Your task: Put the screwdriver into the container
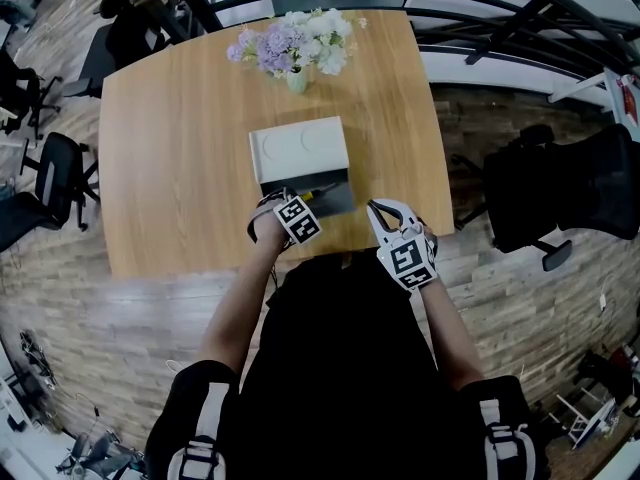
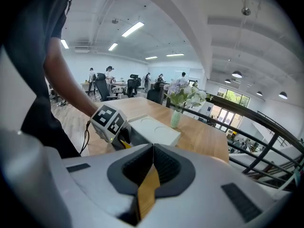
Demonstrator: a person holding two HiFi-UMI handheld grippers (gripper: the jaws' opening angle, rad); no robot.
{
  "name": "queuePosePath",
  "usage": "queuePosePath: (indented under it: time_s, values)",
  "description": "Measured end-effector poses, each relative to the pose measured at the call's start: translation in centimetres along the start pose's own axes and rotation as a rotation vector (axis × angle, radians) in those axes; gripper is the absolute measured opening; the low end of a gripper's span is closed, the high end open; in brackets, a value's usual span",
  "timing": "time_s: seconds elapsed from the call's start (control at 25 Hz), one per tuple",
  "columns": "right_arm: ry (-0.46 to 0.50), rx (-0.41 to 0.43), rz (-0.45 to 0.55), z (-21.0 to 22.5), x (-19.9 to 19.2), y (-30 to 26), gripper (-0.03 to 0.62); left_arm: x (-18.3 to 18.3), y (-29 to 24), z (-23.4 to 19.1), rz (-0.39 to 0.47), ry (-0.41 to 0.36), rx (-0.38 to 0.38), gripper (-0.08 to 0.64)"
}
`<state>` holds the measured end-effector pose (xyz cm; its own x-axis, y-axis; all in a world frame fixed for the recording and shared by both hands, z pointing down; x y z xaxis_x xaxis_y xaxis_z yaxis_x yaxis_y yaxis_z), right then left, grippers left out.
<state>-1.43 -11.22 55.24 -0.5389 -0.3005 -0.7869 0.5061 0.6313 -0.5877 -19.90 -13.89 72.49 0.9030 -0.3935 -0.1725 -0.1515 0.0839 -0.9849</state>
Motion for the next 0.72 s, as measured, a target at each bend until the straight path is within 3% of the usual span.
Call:
queuePosePath:
  time_s: [0.28,0.6,0.72]
  values:
    - [0.003,0.008,-0.006,0.0,-0.1,-0.3,0.026,0.0,0.4,0.0,0.04,-0.002,-0.016,0.114]
    - [0.016,0.021,-0.009,-0.2,0.4,-0.7,0.026,-0.2,2.5,-0.4,0.181,0.022,-0.007,0.11]
    - [0.027,0.03,-0.002,-0.3,0.8,-1.0,0.026,-0.2,3.4,-0.3,0.258,0.05,-0.023,0.077]
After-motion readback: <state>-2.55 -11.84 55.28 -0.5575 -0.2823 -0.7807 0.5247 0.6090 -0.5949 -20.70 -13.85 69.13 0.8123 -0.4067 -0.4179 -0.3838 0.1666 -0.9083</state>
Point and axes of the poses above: the fingertips, and each gripper's own axes: y backward along the fingers, z to its right, x out of its top, the point moved 6 cm from there along y, backward along the fingers, and after that the axes turned 5 degrees about -x, right-handed, at the moved point
